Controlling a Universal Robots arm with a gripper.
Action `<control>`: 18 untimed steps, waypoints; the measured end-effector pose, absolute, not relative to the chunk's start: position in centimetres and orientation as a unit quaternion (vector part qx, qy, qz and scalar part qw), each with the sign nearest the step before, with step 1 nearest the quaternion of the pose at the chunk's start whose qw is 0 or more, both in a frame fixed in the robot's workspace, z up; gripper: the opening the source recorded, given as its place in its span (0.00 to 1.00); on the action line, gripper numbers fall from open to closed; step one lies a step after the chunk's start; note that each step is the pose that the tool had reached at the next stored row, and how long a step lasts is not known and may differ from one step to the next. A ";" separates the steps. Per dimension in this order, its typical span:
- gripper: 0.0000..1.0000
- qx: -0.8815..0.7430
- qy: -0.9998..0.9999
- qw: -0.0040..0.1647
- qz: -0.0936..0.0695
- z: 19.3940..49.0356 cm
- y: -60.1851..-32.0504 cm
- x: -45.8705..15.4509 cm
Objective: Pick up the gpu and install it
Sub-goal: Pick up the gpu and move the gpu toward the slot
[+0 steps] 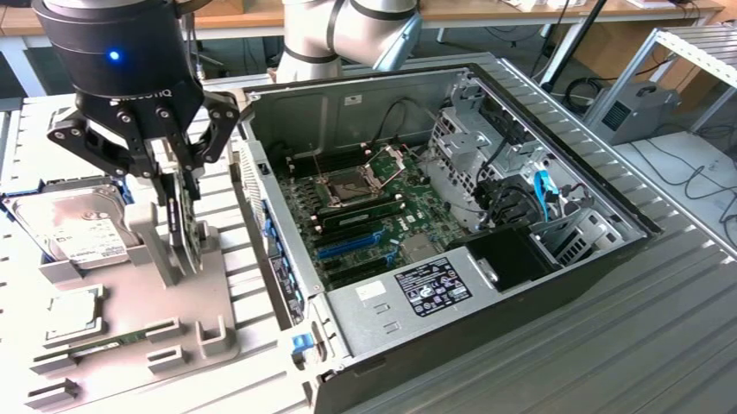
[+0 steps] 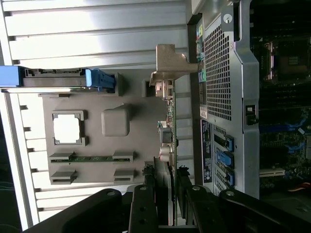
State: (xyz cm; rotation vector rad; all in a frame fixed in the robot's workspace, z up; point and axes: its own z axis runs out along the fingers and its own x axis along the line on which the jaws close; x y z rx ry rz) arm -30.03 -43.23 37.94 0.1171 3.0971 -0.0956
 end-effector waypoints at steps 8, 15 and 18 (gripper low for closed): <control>0.29 0.038 0.999 0.020 -0.031 38.1 -43.2 -30.0; 0.29 0.038 0.999 0.020 -0.032 38.3 -43.2 -30.0; 0.29 0.038 0.999 0.020 -0.032 38.3 -43.2 -30.0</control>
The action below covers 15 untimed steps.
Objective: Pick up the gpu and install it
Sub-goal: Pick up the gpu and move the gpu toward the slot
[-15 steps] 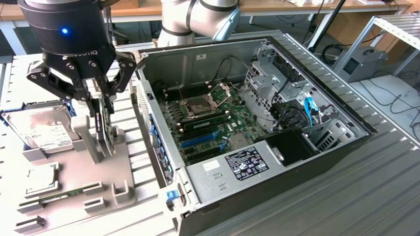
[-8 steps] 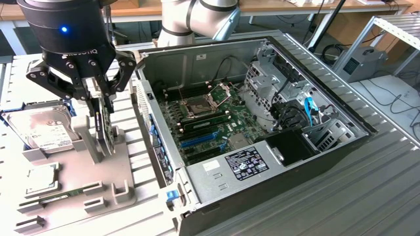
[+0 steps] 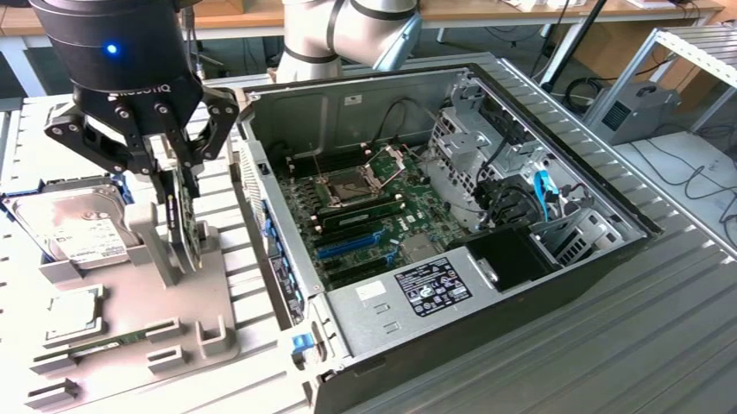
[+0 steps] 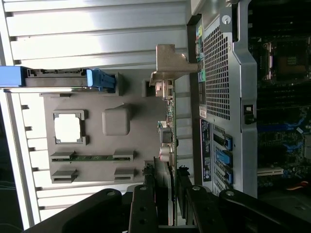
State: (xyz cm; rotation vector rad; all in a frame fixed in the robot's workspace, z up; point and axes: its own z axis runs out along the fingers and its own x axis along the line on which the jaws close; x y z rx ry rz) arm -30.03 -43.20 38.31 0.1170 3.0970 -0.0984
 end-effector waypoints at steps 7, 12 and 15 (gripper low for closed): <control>0.29 0.038 0.999 0.020 -0.032 38.4 -43.2 -30.0; 0.29 0.038 0.999 0.020 -0.032 38.5 -43.2 -30.0; 0.29 0.038 0.999 0.020 -0.032 38.6 -43.2 -30.0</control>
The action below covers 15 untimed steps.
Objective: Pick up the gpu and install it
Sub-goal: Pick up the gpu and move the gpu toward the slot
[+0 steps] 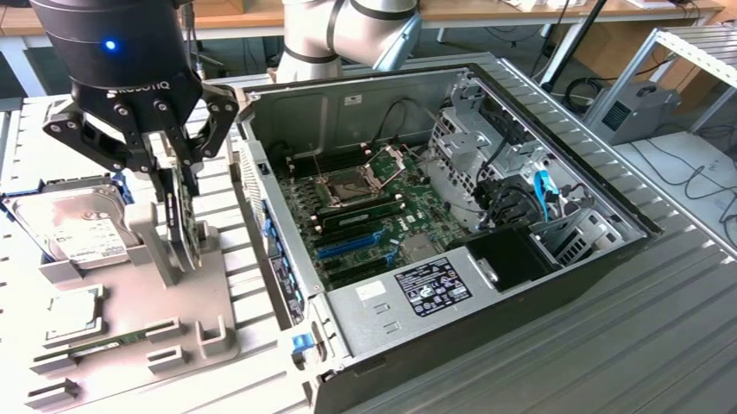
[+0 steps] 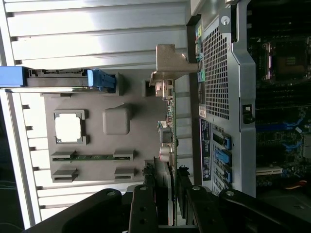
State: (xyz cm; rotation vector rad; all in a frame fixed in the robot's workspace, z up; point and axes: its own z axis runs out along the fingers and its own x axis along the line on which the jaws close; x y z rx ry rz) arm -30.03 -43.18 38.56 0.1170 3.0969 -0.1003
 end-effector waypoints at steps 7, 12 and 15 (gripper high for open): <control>0.29 0.038 0.999 0.020 -0.033 38.8 -43.2 -30.0; 0.29 0.038 0.999 0.020 -0.033 38.9 -43.2 -30.0; 0.29 0.038 0.999 0.020 -0.034 38.9 -43.1 -30.0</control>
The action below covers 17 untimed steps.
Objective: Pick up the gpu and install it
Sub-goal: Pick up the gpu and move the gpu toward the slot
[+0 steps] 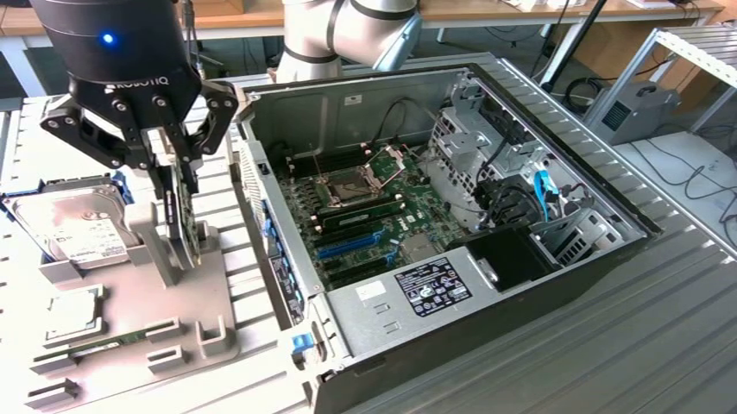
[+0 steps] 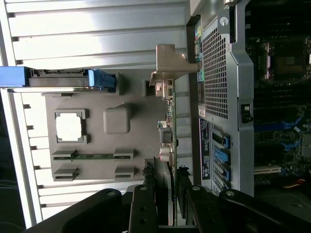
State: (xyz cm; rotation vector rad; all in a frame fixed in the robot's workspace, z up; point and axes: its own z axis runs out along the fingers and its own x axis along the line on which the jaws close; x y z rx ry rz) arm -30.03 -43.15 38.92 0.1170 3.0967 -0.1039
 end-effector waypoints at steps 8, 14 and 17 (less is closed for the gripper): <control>0.29 0.038 0.998 0.021 -0.035 39.5 -43.1 -30.0; 0.29 0.038 0.998 0.021 -0.035 39.7 -43.1 -30.0; 0.29 0.038 0.998 0.021 -0.035 39.7 -43.1 -30.0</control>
